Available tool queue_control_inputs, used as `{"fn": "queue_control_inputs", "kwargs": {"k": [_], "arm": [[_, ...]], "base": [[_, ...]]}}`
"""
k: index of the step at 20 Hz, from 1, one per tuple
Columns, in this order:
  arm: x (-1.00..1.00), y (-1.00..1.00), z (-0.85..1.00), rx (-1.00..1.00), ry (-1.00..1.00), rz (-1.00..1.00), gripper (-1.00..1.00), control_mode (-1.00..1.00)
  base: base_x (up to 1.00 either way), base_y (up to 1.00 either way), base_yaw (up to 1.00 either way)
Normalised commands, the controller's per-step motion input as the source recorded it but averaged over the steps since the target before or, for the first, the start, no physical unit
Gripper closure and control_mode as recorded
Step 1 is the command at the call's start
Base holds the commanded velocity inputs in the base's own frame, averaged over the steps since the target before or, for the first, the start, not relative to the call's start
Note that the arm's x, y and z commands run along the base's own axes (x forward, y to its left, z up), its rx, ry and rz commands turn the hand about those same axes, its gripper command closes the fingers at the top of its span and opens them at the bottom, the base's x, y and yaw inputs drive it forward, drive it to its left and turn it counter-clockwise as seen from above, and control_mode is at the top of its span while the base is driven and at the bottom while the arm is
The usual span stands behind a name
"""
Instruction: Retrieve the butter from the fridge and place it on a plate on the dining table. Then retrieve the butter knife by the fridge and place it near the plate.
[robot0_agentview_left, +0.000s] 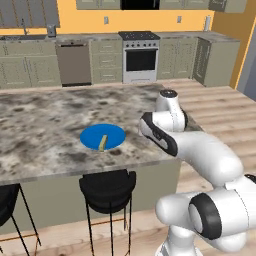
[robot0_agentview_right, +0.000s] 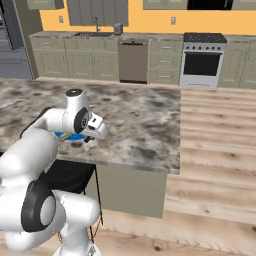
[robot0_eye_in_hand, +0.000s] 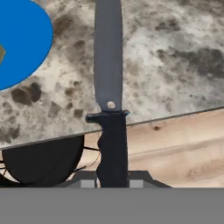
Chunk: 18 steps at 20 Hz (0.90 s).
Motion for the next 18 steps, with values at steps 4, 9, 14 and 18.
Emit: {"fn": "queue_control_inputs", "kwargs": {"k": [4, 9, 14, 18], "arm": [[1.00, 0.13, -0.48, 0.01, 0.00, -0.01, 1.00, -1.00], [1.00, 0.03, -0.22, 0.00, 0.02, 0.00, 1.00, -1.00], [0.81, 0.03, -0.10, 0.01, 0.09, 0.05, 1.00, -1.00], [0.40, 0.14, -0.36, 0.02, 0.01, 0.10, 1.00, -1.00]], "base": [[0.00, 0.00, 0.00], [0.00, 0.00, 0.00], [0.00, 0.00, 0.00], [0.00, 0.00, 0.00]]}}
